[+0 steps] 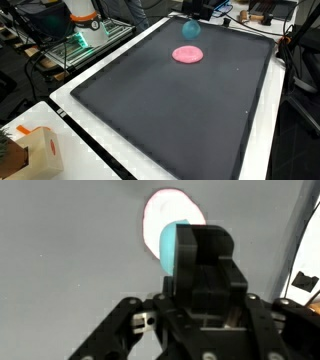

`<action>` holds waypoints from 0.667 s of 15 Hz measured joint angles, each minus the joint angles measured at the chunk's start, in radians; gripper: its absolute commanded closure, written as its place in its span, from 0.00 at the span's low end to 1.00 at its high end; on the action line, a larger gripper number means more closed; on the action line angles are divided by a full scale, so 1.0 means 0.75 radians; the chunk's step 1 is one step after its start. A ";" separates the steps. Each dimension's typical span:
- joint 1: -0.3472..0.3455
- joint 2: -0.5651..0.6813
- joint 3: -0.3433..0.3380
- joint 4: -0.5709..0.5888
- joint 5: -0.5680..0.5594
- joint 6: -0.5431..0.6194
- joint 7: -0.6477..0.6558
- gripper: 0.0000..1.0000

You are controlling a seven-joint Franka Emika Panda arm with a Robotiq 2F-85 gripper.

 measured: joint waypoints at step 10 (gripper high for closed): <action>0.021 -0.020 0.019 -0.010 -0.106 -0.005 0.064 0.50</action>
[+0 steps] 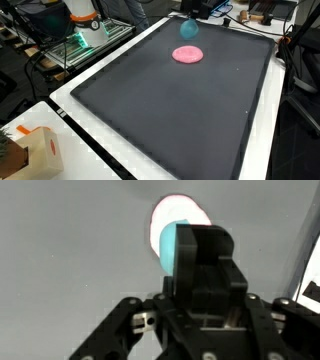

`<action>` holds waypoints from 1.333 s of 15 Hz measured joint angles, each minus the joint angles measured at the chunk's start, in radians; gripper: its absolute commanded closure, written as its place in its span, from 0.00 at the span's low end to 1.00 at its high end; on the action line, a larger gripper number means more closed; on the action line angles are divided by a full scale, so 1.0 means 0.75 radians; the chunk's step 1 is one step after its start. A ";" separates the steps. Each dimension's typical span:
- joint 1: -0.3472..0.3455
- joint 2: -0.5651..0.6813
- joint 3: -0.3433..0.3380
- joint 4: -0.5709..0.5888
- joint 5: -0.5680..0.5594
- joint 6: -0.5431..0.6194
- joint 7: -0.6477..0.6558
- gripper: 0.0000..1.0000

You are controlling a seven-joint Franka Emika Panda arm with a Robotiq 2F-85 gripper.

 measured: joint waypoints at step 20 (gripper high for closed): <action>0.160 0.094 0.003 0.045 -0.503 0.001 0.853 0.75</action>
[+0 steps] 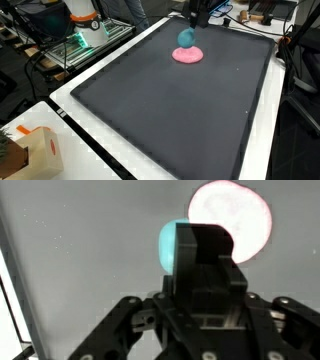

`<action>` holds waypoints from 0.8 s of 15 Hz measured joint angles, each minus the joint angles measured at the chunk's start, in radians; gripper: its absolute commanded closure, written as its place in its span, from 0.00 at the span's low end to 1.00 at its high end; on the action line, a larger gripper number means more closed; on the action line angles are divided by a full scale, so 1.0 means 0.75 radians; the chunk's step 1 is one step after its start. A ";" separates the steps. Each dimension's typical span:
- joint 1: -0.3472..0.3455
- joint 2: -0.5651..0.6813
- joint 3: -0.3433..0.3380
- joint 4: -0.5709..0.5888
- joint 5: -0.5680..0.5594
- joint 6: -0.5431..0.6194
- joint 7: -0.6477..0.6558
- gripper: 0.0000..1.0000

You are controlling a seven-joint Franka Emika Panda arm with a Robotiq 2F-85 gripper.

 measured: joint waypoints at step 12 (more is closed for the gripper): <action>0.167 0.189 -0.014 0.178 -0.297 -0.371 0.718 0.75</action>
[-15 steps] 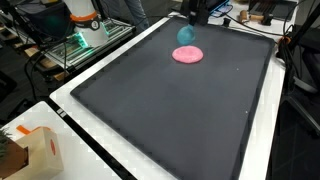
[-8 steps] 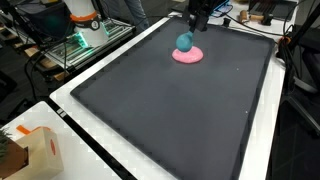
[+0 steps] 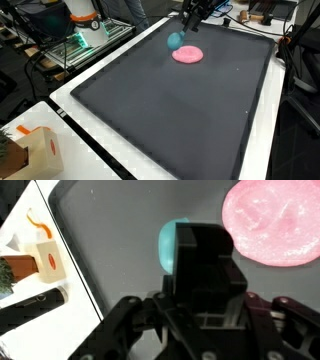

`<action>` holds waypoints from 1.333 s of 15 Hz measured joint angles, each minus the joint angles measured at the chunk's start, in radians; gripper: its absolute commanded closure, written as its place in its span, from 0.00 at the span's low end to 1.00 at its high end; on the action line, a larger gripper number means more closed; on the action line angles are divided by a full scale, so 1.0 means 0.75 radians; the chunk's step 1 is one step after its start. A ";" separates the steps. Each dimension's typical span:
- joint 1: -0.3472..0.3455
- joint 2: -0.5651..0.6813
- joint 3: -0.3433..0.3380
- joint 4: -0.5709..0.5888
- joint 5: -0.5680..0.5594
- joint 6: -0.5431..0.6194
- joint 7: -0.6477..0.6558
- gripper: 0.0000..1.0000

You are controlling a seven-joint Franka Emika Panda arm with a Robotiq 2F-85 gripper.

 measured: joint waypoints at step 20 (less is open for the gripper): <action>0.139 0.332 -0.025 0.290 -0.214 -0.435 0.519 0.75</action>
